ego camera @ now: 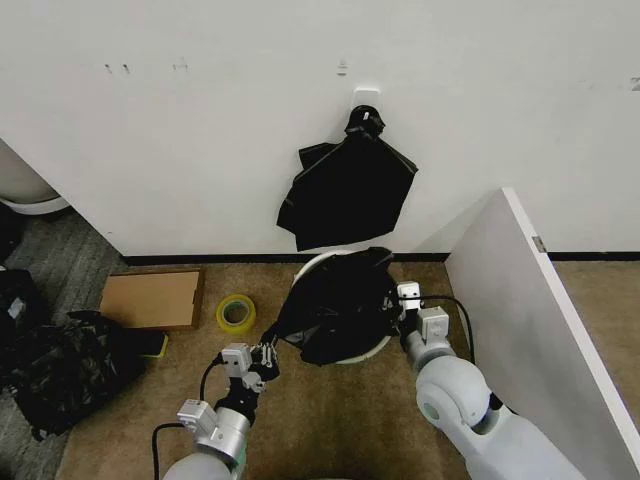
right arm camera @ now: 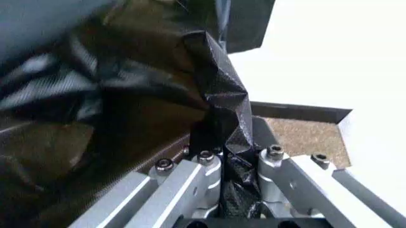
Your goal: Place the garbage bag over the trash bin.
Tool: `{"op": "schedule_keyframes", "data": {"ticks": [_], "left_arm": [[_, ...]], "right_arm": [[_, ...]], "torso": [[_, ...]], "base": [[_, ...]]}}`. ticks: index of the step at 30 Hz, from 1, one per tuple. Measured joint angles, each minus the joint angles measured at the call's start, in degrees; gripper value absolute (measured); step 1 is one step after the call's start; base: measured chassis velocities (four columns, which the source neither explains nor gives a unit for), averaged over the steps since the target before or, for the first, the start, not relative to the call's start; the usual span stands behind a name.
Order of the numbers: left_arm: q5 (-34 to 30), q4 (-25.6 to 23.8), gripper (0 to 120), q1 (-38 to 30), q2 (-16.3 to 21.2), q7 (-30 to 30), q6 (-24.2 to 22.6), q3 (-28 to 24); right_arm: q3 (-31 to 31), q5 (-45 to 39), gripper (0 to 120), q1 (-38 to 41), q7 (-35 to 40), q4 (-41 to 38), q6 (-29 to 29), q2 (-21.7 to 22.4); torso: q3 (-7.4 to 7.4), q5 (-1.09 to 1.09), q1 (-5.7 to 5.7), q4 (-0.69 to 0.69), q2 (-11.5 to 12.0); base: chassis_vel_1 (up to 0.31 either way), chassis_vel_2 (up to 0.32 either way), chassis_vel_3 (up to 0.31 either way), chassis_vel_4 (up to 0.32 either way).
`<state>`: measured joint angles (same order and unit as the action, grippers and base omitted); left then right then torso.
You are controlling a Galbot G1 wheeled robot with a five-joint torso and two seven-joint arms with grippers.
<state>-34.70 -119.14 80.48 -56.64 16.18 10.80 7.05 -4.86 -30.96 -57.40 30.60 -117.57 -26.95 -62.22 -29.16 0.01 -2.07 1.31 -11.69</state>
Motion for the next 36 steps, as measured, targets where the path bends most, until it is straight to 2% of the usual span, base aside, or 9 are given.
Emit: {"op": "schedule_keyframes", "data": {"ticks": [10, 14, 18, 23, 30, 33, 34, 35, 36], "left_arm": [[1.30, 5.03, 0, -3.45, 0.19, 1.06, 4.27, 0.37], [1.65, 4.83, 10, -3.11, 1.24, -0.97, 4.87, 0.90], [4.73, 2.74, 27, -0.41, 4.57, -10.70, 6.29, 1.91], [9.67, 2.73, 43, -0.60, 6.97, -16.43, 10.27, 2.84], [14.70, 9.66, 71, -10.66, 8.20, -21.49, 13.95, 1.17], [15.59, 12.16, 77, -14.22, 8.96, -25.19, 15.35, 0.66], [15.61, 13.21, 81, -16.06, 9.57, -28.39, 16.01, 0.43], [15.12, 14.23, 95, -19.30, 10.76, -37.41, 17.28, 0.60], [15.11, 14.37, 97, -20.42, 10.93, -40.54, 17.75, 0.84]], "right_arm": [[0.77, 1.26, 3, -0.37, -1.28, -0.08, -1.22, 0.91], [0.74, 1.95, 3, -0.28, -1.30, 0.26, -1.15, 0.93], [0.36, 4.65, 3, 0.17, -1.30, 1.52, -0.87, 1.45], [0.51, 7.26, 3, 0.00, -1.37, 1.91, -0.36, 1.87], [2.84, 16.02, 3, -1.26, -3.64, 1.12, 2.26, 2.56], [3.19, 18.86, 3, -1.64, -4.98, 0.75, 3.52, 3.33], [3.32, 20.66, 3, -1.83, -5.74, 0.65, 4.31, 3.82], [3.69, 26.37, 3, -2.06, -8.22, 0.68, 6.54, 4.85], [3.75, 28.42, 3, -2.20, -9.07, 0.73, 7.32, 5.10]], "torso": [[0.00, -0.01, 0.00, 0.02, 0.00], [0.00, -0.01, 0.00, 0.01, 0.00], [0.00, -0.01, 0.00, 0.00, 0.00], [0.00, -0.01, 0.00, 0.00, 0.00], [0.00, -0.02, 0.00, 0.02, 0.00], [0.00, -0.02, 0.00, 0.02, 0.00], [0.00, -0.02, -0.01, 0.03, 0.00], [-0.01, -0.01, -0.01, 0.00, 0.00], [0.00, -0.02, -0.01, 0.00, 0.00]], "base": [[0.000, 0.000, 0.000, 0.000], [0.000, 0.000, 0.000, 0.000], [0.000, 0.000, 0.000, 0.000], [0.000, 0.000, 0.000, 0.000], [0.000, 0.000, 0.000, 0.000], [0.000, 0.000, 0.000, 0.000], [0.000, 0.000, 0.000, 0.000], [0.000, 0.000, 0.000, 0.000], [0.000, 0.000, 0.000, 0.000]]}}
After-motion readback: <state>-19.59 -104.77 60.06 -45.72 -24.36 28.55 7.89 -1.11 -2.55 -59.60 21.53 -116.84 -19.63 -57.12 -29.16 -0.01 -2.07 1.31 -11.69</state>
